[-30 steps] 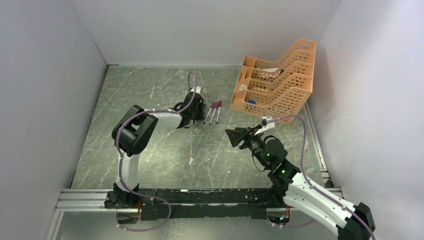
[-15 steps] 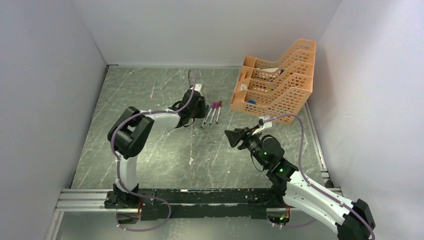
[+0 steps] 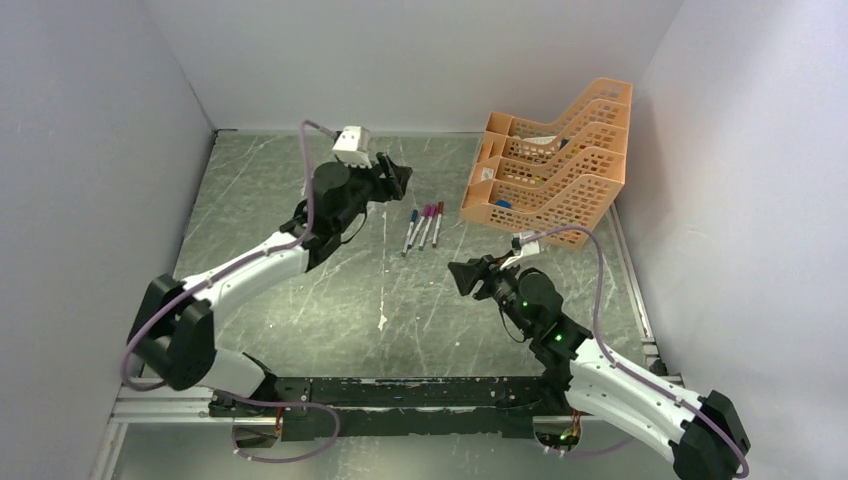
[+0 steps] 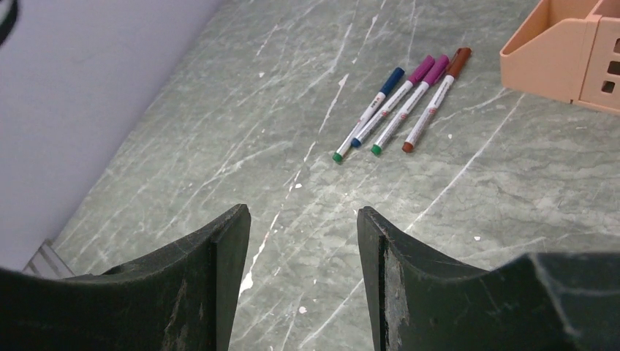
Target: Insert the pens into the pen caps
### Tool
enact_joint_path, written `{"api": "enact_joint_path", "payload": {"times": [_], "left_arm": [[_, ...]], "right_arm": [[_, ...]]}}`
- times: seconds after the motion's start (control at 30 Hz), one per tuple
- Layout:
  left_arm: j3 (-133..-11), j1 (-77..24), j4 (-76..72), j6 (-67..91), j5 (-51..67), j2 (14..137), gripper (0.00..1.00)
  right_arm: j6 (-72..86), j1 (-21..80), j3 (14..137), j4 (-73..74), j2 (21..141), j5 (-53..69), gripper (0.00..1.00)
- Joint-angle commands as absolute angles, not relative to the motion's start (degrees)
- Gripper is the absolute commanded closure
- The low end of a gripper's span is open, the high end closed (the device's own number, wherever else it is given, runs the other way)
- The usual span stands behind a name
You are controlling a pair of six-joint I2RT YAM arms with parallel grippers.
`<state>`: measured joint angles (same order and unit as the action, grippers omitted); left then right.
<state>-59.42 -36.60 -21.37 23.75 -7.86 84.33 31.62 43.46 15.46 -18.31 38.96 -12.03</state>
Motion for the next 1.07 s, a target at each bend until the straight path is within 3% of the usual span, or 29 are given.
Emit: {"api": "enact_joint_path", "payload": {"times": [0.0, 0.37, 0.47, 0.53, 0.67, 0.8, 1.03], "left_arm": [[-53.54, -36.91, -27.51, 25.02, -9.72, 78.94, 0.24], [-64.47, -40.29, -8.51, 30.25, -16.77, 81.24, 0.19], [-63.40, -41.61, -10.36, 29.50, -18.19, 81.42, 0.17], [-62.61, -41.76, -11.32, 29.63, -18.35, 80.76, 0.16], [-63.07, -42.08, -10.15, 29.37, -19.65, 80.67, 0.15], [-63.78, -42.13, -9.81, 29.78, -19.33, 81.80, 0.15], [-63.28, -42.46, -10.00, 29.42, -19.79, 81.39, 0.15]], "right_arm": [[30.35, 43.18, 16.52, -18.57, 40.00, -12.34, 0.45], [30.39, 43.20, 17.30, -17.39, 40.61, -12.63, 0.44], [30.68, 43.17, 16.99, -16.47, 39.74, -12.47, 0.44], [30.97, 43.20, 17.71, -15.61, 39.49, -14.19, 0.39], [37.34, 43.17, 24.30, -6.15, 42.16, -23.81, 0.17], [40.22, 43.24, 30.82, 3.61, 46.06, -32.00, 0.14], [41.36, 43.32, 35.29, 9.69, 47.41, -32.62, 0.13]]}}
